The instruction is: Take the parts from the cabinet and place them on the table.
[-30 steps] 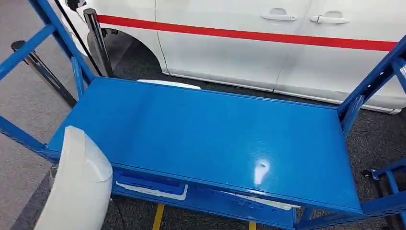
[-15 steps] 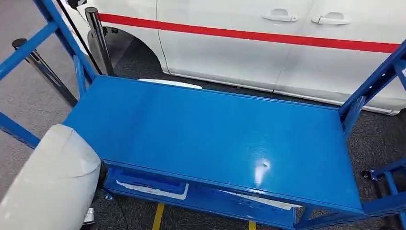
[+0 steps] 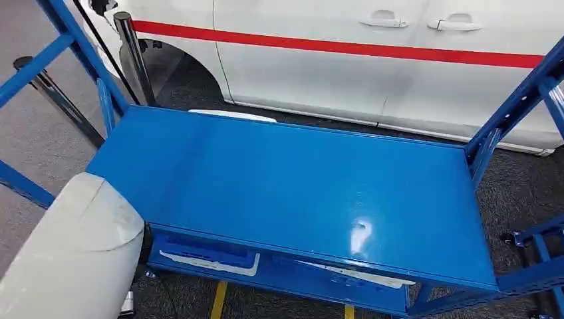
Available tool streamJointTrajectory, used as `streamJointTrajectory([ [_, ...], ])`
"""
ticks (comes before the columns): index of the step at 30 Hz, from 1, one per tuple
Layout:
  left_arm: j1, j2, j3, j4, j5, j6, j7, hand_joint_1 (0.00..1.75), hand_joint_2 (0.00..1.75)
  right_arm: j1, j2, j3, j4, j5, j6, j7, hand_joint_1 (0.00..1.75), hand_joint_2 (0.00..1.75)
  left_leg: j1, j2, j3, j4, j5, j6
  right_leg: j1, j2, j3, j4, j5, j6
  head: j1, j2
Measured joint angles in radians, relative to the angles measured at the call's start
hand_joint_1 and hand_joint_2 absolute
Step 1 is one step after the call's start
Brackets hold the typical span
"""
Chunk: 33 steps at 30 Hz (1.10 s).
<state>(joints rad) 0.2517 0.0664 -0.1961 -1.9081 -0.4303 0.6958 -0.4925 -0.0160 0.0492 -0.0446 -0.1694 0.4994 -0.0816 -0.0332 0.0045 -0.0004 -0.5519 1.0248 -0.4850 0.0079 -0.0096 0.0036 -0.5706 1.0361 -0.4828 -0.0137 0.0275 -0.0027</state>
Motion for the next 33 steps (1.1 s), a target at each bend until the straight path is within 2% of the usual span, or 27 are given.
streamJointTrajectory([
  [2, -0.002, -0.002, 0.0, 0.0, 0.001, 0.0, -0.001, 1.75, 1.75, 0.0, 0.0, 0.0, 0.0, 0.0, -0.001, 0.003, 0.0, 0.0, 0.003, 0.0, -0.024, 0.06, -0.061, -0.008, -0.002, -0.004, -0.004, -0.002, 0.006, -0.01, -0.001, 0.0],
  [4, -0.002, -0.002, -0.002, 0.0, 0.001, 0.0, -0.001, 1.75, 1.75, 0.0, 0.0, -0.001, 0.0, 0.0, -0.001, 0.006, 0.0, 0.0, 0.005, 0.001, -0.081, 0.21, -0.149, -0.012, 0.001, -0.006, -0.012, -0.001, 0.01, -0.015, -0.001, 0.0],
  [5, -0.002, -0.003, -0.002, 0.0, 0.002, 0.0, -0.002, 1.75, 1.75, 0.0, 0.0, -0.001, 0.0, 0.0, -0.001, 0.007, 0.0, 0.0, 0.005, 0.001, -0.102, 0.271, -0.172, -0.013, 0.004, -0.006, -0.018, 0.0, 0.012, -0.017, -0.001, 0.0],
  [6, -0.002, -0.003, -0.003, 0.0, 0.003, 0.0, -0.002, 1.75, 1.75, 0.0, 0.0, -0.001, 0.0, 0.0, -0.001, 0.008, 0.0, 0.0, 0.005, 0.001, -0.104, 0.288, -0.172, -0.012, 0.005, -0.006, -0.022, 0.002, 0.014, -0.017, -0.001, 0.0],
  [7, -0.002, -0.003, -0.005, 0.0, 0.006, 0.0, -0.003, 1.75, 1.75, 0.0, 0.0, -0.001, 0.0, 0.0, -0.001, 0.009, 0.0, 0.0, 0.005, 0.001, -0.083, 0.26, -0.148, -0.009, 0.006, -0.006, -0.025, 0.004, 0.016, -0.016, -0.001, 0.0],
  [8, -0.003, -0.003, -0.006, 0.0, 0.006, 0.0, -0.004, 1.75, 1.75, 0.0, 0.0, -0.001, 0.0, 0.0, -0.001, 0.009, 0.0, 0.0, 0.004, 0.001, -0.044, 0.198, -0.113, -0.005, 0.007, -0.006, -0.027, 0.006, 0.018, -0.015, -0.001, 0.0],
  [10, -0.01, -0.003, -0.011, 0.0, 0.008, 0.0, -0.006, 1.75, 1.75, 0.0, 0.0, -0.001, 0.0, 0.0, -0.001, 0.011, 0.0, 0.0, 0.0, 0.001, 0.058, 0.023, -0.043, 0.009, 0.007, -0.006, -0.028, 0.011, 0.02, -0.012, -0.001, 0.0],
  [11, -0.015, -0.003, -0.015, 0.0, 0.008, 0.0, -0.007, 1.75, 1.75, 0.0, 0.002, -0.001, 0.0, 0.0, -0.002, 0.012, 0.0, 0.0, -0.006, 0.0, 0.071, -0.009, -0.056, 0.014, 0.01, -0.006, -0.031, 0.014, 0.023, -0.007, 0.0, 0.0],
  [13, -0.015, -0.003, -0.021, 0.0, 0.009, 0.0, -0.008, 1.75, 1.75, 0.0, 0.003, -0.001, 0.0, 0.0, -0.002, 0.012, 0.0, 0.0, -0.011, -0.001, 0.061, -0.012, -0.047, 0.015, 0.006, -0.007, -0.037, 0.014, 0.031, 0.006, 0.0, 0.0],
  [15, -0.017, -0.003, -0.025, 0.0, 0.009, 0.0, -0.008, 1.75, 1.75, 0.001, 0.004, -0.001, 0.0, 0.0, -0.002, 0.012, 0.0, 0.0, -0.011, 0.0, 0.059, -0.024, -0.03, 0.026, 0.005, -0.006, -0.037, 0.007, 0.043, 0.022, 0.0, 0.0],
  [16, -0.019, -0.004, -0.027, 0.0, 0.01, 0.0, -0.009, 1.75, 1.75, 0.001, 0.004, -0.001, 0.0, 0.0, -0.002, 0.012, 0.0, 0.0, -0.001, 0.006, 0.061, -0.033, -0.018, 0.031, 0.004, -0.005, -0.041, 0.018, 0.027, 0.023, -0.001, 0.0],
  [17, -0.021, -0.006, -0.029, 0.0, 0.01, 0.0, -0.009, 1.75, 1.75, 0.0, 0.004, -0.001, 0.0, 0.0, -0.003, 0.012, 0.0, 0.0, -0.003, 0.006, 0.053, -0.035, -0.01, 0.038, 0.003, -0.004, -0.052, 0.043, -0.014, 0.027, 0.0, 0.0],
  [18, -0.023, -0.006, -0.03, 0.0, 0.01, 0.0, -0.009, 1.75, 1.75, 0.0, 0.004, -0.001, 0.0, 0.0, -0.003, 0.013, 0.0, 0.0, -0.003, 0.007, 0.043, -0.033, -0.004, 0.045, 0.003, -0.003, -0.072, 0.102, -0.07, 0.031, 0.001, 0.0],
  [19, -0.023, -0.008, -0.032, 0.0, 0.011, 0.0, -0.009, 1.75, 1.75, 0.0, 0.004, -0.001, 0.0, 0.0, -0.003, 0.013, 0.0, 0.0, -0.005, 0.008, 0.033, -0.031, 0.001, 0.046, 0.001, -0.003, -0.094, 0.174, -0.118, 0.035, 0.001, 0.0],
  [20, -0.023, -0.008, -0.035, 0.0, 0.011, -0.001, -0.009, 1.75, 1.75, 0.001, 0.004, -0.001, 0.0, 0.0, -0.003, 0.013, 0.0, 0.0, -0.006, 0.009, 0.022, -0.029, 0.007, 0.046, 0.0, -0.003, -0.116, 0.247, -0.153, 0.039, 0.001, 0.0],
  [21, -0.023, -0.009, -0.037, 0.0, 0.012, -0.001, -0.009, 1.75, 1.75, 0.001, 0.004, -0.001, 0.0, 0.0, -0.003, 0.013, 0.0, 0.0, -0.006, 0.01, 0.011, -0.024, 0.012, 0.045, -0.002, -0.003, -0.123, 0.29, -0.159, 0.042, 0.001, 0.0],
  [22, -0.023, -0.01, -0.039, 0.0, 0.012, -0.001, -0.009, 1.75, 1.75, 0.0, 0.004, -0.001, 0.0, 0.0, -0.003, 0.014, 0.0, 0.0, -0.006, 0.01, 0.001, -0.019, 0.015, 0.043, -0.005, -0.004, -0.107, 0.283, -0.141, 0.045, 0.001, 0.0],
  [23, -0.025, -0.01, -0.042, 0.0, 0.013, -0.001, -0.009, 1.75, 1.75, 0.0, 0.004, -0.001, 0.0, 0.0, -0.005, 0.016, 0.0, 0.0, -0.005, 0.01, -0.008, -0.013, 0.018, 0.042, -0.007, -0.004, -0.071, 0.238, -0.11, 0.046, 0.001, 0.0],
  [24, -0.026, -0.01, -0.046, 0.0, 0.018, -0.002, -0.009, 1.75, 1.75, 0.0, 0.004, -0.001, 0.0, 0.0, -0.007, 0.017, 0.0, 0.0, -0.004, 0.01, -0.016, -0.006, 0.019, 0.04, -0.009, -0.004, -0.023, 0.168, -0.078, 0.047, 0.001, 0.0],
  [25, -0.027, -0.01, -0.05, 0.0, 0.02, -0.002, -0.008, 1.75, 1.75, -0.001, 0.004, -0.002, 0.0, 0.0, -0.01, 0.021, 0.0, 0.0, -0.003, 0.01, -0.025, 0.004, 0.021, 0.038, -0.013, -0.004, 0.048, 0.058, -0.048, 0.048, 0.001, 0.0],
  [26, -0.027, -0.011, -0.052, 0.0, 0.02, -0.002, -0.008, 1.75, 1.75, -0.002, 0.004, -0.002, 0.0, 0.0, -0.012, 0.022, 0.0, 0.0, -0.004, 0.01, -0.032, 0.008, 0.023, 0.032, -0.012, -0.002, 0.075, 0.006, -0.079, 0.043, 0.001, 0.0],
  [27, -0.029, -0.011, -0.053, 0.0, 0.02, -0.002, -0.007, 1.75, 1.75, -0.001, 0.004, -0.002, 0.0, 0.0, -0.015, 0.024, 0.0, 0.0, -0.007, 0.009, -0.034, 0.012, 0.026, 0.025, -0.002, 0.003, 0.067, 0.011, -0.055, 0.03, -0.001, 0.0],
  [29, -0.032, -0.012, -0.056, 0.0, 0.024, -0.002, -0.007, 1.75, 1.75, -0.001, 0.004, -0.004, 0.0, 0.0, -0.018, 0.028, 0.0, 0.0, -0.005, 0.009, -0.037, 0.01, 0.039, 0.011, 0.001, 0.003, 0.059, 0.008, -0.052, 0.02, -0.001, 0.0],
  [30, -0.032, -0.013, -0.058, 0.0, 0.027, -0.002, -0.007, 1.75, 1.75, -0.001, 0.004, -0.007, 0.0, 0.0, -0.019, 0.031, 0.0, 0.0, -0.006, 0.008, -0.038, 0.008, 0.045, 0.004, 0.0, 0.003, 0.054, 0.004, -0.045, 0.011, 0.0, 0.0],
  [31, -0.033, -0.013, -0.058, 0.0, 0.029, -0.002, -0.007, 1.75, 1.75, -0.002, 0.006, -0.009, 0.0, -0.003, -0.018, 0.032, 0.0, 0.0, -0.004, 0.005, -0.047, 0.015, 0.037, 0.0, -0.008, -0.002, 0.043, -0.004, -0.032, -0.003, 0.0, 0.0],
  [32, -0.032, -0.013, -0.058, 0.0, 0.029, -0.002, -0.007, 1.75, 1.75, -0.004, 0.005, -0.01, 0.0, -0.004, -0.018, 0.033, 0.0, 0.0, -0.002, 0.004, -0.061, 0.035, -0.001, -0.005, -0.006, -0.002, 0.033, -0.005, -0.022, -0.008, -0.001, 0.0],
  [33, -0.033, -0.013, -0.061, 0.0, 0.029, -0.002, -0.007, 1.75, 1.75, -0.004, 0.005, -0.012, 0.0, -0.005, -0.017, 0.034, 0.0, 0.0, -0.001, 0.004, -0.076, 0.081, -0.056, -0.007, -0.005, -0.006, 0.022, -0.005, -0.015, -0.017, -0.001, 0.0],
])
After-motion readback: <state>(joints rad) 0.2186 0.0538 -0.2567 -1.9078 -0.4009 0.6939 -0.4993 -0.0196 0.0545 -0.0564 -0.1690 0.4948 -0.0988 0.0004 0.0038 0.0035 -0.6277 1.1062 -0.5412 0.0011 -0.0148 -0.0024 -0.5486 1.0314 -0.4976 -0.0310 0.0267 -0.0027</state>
